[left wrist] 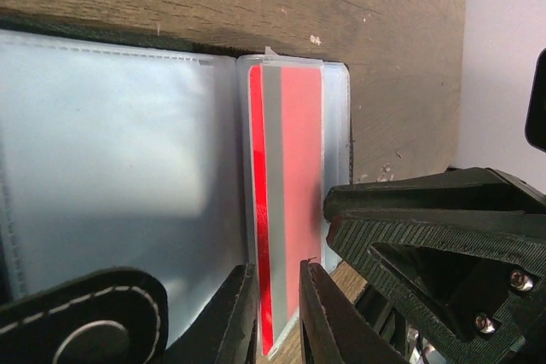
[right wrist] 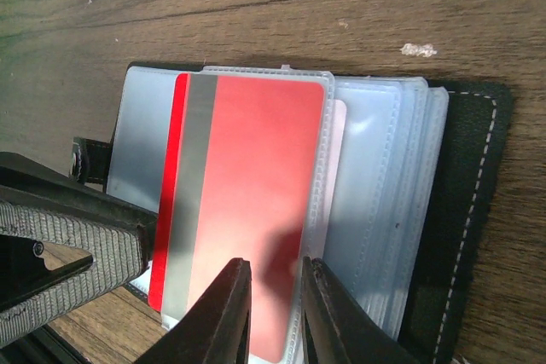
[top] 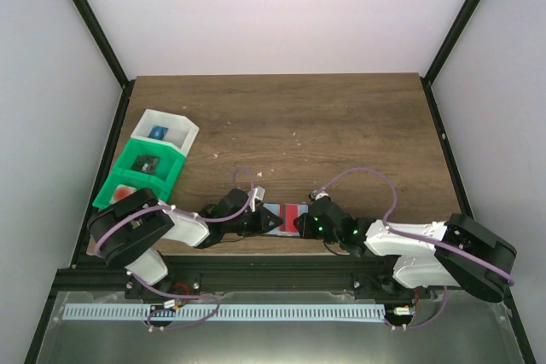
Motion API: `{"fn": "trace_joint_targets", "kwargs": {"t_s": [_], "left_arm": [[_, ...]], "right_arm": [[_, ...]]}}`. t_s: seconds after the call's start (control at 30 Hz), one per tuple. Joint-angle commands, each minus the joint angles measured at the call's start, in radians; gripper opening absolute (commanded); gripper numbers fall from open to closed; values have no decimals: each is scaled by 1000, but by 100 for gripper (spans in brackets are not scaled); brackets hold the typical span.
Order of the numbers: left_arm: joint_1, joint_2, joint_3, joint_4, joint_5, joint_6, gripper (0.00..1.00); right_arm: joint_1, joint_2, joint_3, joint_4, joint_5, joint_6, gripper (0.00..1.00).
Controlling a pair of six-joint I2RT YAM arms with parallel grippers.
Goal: Take the credit cards out of the card holder
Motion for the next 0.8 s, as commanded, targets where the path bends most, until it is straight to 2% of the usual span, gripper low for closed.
{"fn": "trace_joint_targets", "kwargs": {"t_s": [0.0,0.2,0.47,0.67,0.77], "left_arm": [[2,13,1,40,1,-5,19],[1,28,0,36,-5,-8,24],[1,51,-6,73,8,-23,24],[2,79,-20,139,40,-55,17],[9,91,-52,215,51,-87,7]], "right_arm": [[-5,2,-16,-21,16,6,19],[-5,-3,-20,-21,17,8,19],[-6,-5,-24,-19,16,11,18],[-5,-6,-25,-20,16,12,18],[-5,-7,-25,-22,18,11,18]]}}
